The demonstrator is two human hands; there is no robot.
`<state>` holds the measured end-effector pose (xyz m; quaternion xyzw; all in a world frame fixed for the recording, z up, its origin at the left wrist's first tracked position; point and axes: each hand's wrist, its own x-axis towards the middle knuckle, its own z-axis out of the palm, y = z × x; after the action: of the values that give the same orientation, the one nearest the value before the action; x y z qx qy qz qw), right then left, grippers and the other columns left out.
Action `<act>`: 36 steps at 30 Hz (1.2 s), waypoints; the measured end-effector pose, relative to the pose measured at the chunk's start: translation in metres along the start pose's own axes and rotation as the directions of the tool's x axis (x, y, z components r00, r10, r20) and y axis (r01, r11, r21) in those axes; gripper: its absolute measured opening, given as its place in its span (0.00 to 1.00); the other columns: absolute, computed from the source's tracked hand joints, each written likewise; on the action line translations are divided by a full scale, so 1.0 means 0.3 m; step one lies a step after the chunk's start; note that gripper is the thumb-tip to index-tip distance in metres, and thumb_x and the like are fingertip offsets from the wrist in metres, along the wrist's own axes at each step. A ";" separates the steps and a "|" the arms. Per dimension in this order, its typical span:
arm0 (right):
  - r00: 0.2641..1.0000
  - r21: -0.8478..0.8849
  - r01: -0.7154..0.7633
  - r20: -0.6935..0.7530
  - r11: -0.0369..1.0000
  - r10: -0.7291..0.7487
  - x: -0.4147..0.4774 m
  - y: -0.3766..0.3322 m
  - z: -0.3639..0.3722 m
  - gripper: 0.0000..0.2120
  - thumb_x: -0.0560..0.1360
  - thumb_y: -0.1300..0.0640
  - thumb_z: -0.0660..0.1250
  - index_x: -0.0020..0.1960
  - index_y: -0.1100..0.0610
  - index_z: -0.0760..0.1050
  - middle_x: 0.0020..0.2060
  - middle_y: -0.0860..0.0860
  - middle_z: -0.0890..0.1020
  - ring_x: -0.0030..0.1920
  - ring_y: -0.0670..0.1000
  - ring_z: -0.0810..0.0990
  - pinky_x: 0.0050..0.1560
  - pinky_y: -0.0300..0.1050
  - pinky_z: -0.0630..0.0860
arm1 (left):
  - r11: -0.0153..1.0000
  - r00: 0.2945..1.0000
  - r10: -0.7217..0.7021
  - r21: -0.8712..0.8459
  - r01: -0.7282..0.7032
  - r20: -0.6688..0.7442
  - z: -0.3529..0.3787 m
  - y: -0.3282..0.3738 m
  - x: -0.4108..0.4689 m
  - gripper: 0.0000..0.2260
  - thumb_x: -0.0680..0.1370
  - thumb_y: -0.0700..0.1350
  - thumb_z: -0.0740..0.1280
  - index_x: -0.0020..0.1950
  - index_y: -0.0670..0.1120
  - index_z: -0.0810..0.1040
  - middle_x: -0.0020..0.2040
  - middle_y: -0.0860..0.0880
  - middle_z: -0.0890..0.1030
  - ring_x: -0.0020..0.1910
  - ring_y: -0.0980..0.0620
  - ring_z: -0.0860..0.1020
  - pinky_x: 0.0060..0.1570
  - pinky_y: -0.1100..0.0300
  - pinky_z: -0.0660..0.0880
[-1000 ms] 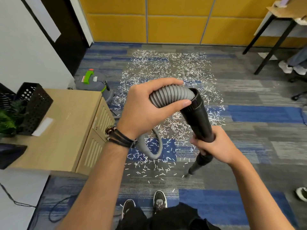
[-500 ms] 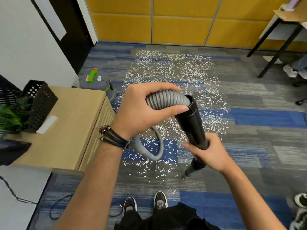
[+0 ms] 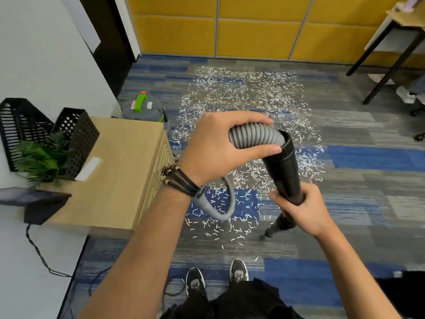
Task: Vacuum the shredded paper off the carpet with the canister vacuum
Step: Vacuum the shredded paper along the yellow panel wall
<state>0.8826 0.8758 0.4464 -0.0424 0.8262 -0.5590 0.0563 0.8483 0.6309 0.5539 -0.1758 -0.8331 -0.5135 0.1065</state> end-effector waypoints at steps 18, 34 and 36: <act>0.992 0.034 0.025 0.126 0.999 -0.029 -0.005 -0.204 0.307 0.16 0.71 0.52 0.74 0.29 0.54 0.74 0.23 0.58 0.75 0.26 0.53 0.73 0.33 0.46 0.71 | 0.992 0.992 0.104 -0.064 -0.109 -0.076 -0.338 -0.093 -0.093 0.19 0.72 0.53 0.82 0.59 0.46 0.87 0.53 0.53 0.87 0.53 0.56 0.85 0.55 0.55 0.82; 0.989 -0.011 -0.035 0.142 0.999 0.036 0.042 -0.138 0.337 0.22 0.72 0.55 0.78 0.33 0.68 0.71 0.24 0.61 0.75 0.26 0.53 0.73 0.33 0.49 0.71 | 0.997 0.999 -0.012 -0.075 0.009 -0.032 -0.314 -0.208 -0.088 0.17 0.72 0.54 0.82 0.58 0.50 0.87 0.52 0.56 0.87 0.51 0.57 0.85 0.54 0.56 0.82; 0.988 0.036 -0.010 0.157 0.999 0.004 0.058 -0.169 0.366 0.21 0.71 0.54 0.76 0.34 0.68 0.71 0.24 0.62 0.75 0.25 0.54 0.73 0.31 0.49 0.71 | 0.998 0.997 0.014 -0.057 -0.018 -0.072 -0.346 -0.203 -0.079 0.18 0.72 0.54 0.82 0.58 0.49 0.87 0.52 0.56 0.87 0.52 0.58 0.84 0.54 0.59 0.81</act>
<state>0.8813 0.7538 0.4520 -0.0822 0.8091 -0.5686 0.1237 0.8451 0.5089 0.5423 -0.1668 -0.8122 -0.5424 0.1351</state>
